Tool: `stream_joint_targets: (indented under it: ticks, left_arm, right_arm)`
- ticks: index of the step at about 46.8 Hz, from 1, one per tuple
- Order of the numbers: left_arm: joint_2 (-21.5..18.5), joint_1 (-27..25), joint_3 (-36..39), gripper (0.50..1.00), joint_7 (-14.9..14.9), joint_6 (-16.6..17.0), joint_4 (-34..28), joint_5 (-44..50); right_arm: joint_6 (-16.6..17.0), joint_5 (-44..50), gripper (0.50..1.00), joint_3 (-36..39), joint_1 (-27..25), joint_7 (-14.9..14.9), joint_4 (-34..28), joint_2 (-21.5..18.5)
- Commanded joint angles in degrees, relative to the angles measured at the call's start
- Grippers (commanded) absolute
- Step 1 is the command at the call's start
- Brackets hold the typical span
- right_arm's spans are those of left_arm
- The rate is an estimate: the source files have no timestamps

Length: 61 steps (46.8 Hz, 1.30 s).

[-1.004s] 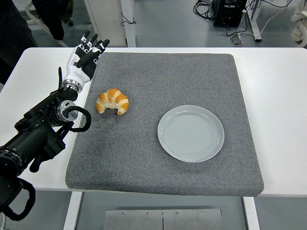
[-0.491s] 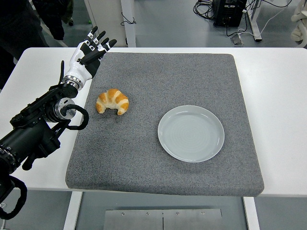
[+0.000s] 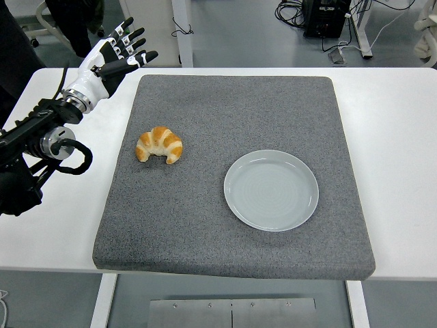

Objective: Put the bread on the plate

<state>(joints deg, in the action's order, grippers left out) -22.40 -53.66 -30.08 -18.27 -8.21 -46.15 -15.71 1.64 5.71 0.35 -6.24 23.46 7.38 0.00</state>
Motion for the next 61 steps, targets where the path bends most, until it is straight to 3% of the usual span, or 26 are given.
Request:
stream_joint_targets:
  ticks: [1, 28, 43, 53, 61]
  left_arm:
    - [-2.6, -0.7, 2.7, 0.968, 0.1, 0.0, -2.6, -3.5]
    - [-14.8, -0.8, 6.1, 0.968, 4.7, 0.0, -17.1, -30.2]
    - [-15.4, -0.7, 8.6, 0.966, 4.9, 0.3, -17.3, -39.0]
    - [-15.4, -1.0, 11.4, 0.968, 4.9, 3.6, -17.3, -45.4]
    - [-15.3, -1.2, 12.5, 0.968, 4.9, 4.1, -17.2, -47.0]
  right_arm:
    - [0.0, 0.0, 1.0, 0.0, 0.0, 0.0, 0.0, 0.0]
    - [0.0, 0.0, 1.0, 0.0, 0.0, 0.0, 0.0, 0.0]
    - [-0.1, 0.0, 1.0, 0.0, 0.0, 0.0, 0.0, 0.0]
    - [-0.1, 0.0, 1.0, 0.0, 0.0, 0.0, 0.0, 0.0]
    - [0.0, 0.0, 1.0, 0.0, 0.0, 0.0, 0.0, 0.0]
